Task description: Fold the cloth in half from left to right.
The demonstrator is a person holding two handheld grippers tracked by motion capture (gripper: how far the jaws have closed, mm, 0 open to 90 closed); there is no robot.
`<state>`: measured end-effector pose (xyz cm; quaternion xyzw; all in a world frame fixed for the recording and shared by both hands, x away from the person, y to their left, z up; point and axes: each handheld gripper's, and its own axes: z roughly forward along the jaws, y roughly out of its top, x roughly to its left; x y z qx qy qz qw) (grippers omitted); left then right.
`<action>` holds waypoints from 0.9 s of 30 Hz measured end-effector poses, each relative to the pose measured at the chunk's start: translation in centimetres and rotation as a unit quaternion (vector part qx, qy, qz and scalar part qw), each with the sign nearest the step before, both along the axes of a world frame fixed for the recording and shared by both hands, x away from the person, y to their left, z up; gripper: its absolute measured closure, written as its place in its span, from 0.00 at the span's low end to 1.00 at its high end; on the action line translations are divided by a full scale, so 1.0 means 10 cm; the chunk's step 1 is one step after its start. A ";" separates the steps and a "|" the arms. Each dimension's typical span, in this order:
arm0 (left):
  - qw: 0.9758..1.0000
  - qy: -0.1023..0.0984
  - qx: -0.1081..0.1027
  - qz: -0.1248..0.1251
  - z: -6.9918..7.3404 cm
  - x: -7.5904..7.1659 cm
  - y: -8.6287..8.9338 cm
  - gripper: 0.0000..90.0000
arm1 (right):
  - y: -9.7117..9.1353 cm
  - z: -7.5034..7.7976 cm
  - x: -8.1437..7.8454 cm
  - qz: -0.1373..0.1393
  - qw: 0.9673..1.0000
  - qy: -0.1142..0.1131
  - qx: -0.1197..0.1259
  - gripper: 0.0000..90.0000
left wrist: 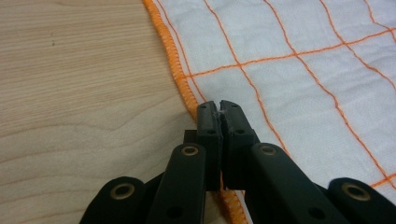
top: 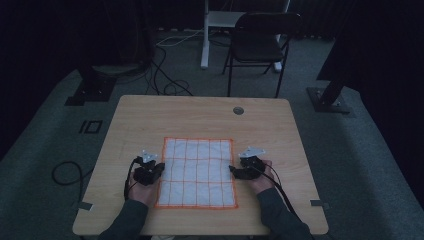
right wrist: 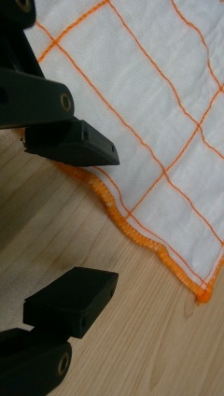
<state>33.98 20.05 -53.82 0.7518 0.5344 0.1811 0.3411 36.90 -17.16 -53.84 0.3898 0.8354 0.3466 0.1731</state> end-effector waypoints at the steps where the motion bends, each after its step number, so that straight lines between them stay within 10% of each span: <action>1: 1.000 0.000 -0.001 0.000 0.00 0.00 0.00 0.98 | 0.00 0.00 0.00 0.000 1.000 -0.001 0.000 0.42; 17: 0.993 -0.047 -0.065 -0.090 0.26 -0.01 -0.16 0.99 | -0.01 -0.01 0.02 -0.010 1.000 0.004 -0.006 0.43; 27: 0.985 -0.055 -0.068 -0.146 0.38 0.06 -0.42 0.98 | 0.00 0.00 0.01 -0.005 1.000 0.004 -0.005 0.43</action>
